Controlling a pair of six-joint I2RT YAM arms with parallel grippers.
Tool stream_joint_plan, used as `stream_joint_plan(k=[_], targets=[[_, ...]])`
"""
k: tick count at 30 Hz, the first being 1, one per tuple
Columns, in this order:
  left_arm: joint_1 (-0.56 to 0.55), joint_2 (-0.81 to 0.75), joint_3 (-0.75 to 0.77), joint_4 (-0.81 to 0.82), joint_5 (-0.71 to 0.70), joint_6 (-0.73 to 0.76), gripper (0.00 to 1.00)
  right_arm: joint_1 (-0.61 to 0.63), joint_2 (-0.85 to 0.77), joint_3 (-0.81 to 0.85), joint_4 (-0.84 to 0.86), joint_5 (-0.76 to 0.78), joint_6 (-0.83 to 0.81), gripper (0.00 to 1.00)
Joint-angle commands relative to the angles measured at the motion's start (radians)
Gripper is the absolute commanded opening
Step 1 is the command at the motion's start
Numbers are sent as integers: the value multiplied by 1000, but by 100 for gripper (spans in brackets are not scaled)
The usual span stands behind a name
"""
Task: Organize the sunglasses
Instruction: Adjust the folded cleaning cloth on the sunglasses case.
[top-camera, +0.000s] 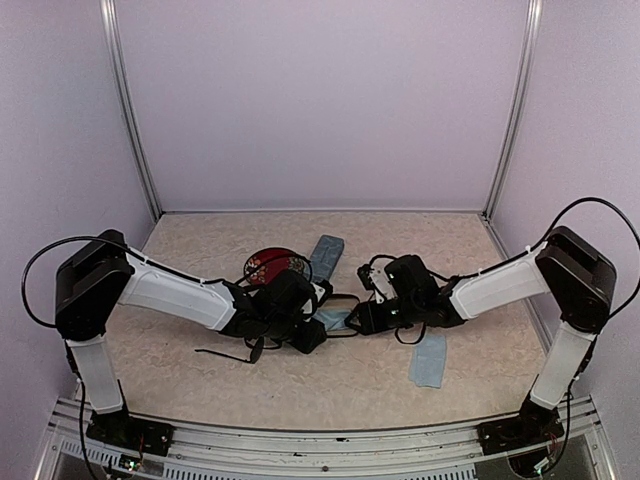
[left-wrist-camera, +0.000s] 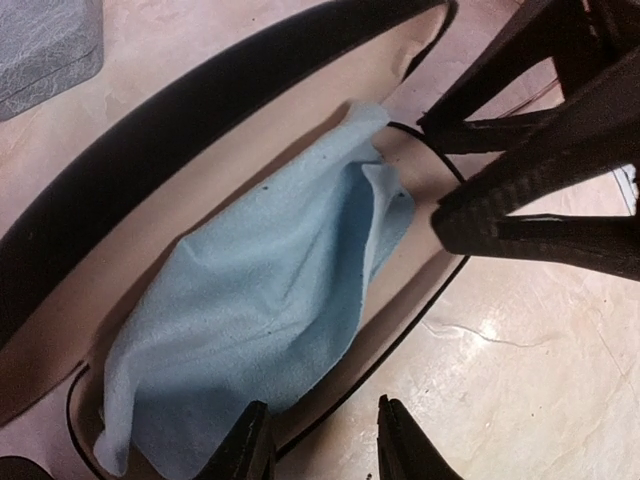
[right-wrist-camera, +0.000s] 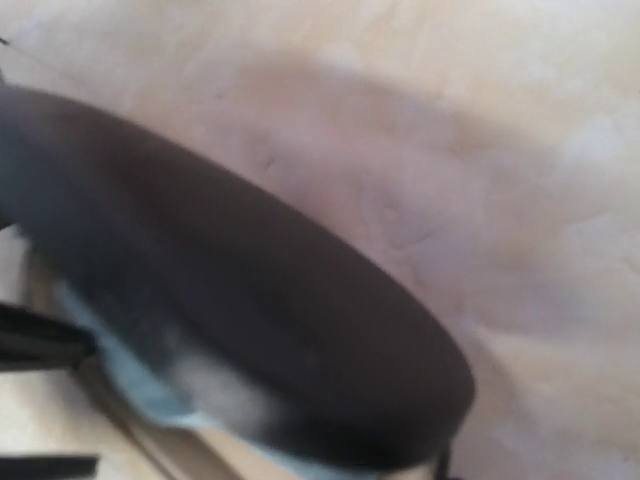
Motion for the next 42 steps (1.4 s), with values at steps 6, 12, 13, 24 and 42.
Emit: stream_joint_plan(k=[6,12,13,24,42], targets=[[-11,21,-16,29,18,-12,35,16,86,41,48,-6,66,57],[-11,26,-11,30,21,-10,35,20,81,30,67,19,103,64],[-11,27,-12,30,21,-9,35,21,79,29,72,24,110,65],[-13,27,-13,30,22,-12,34,41,94,41,49,88,142,65],[-11,-67,-50,68,90,-26,44,73,69,-19,19,157,82,44]])
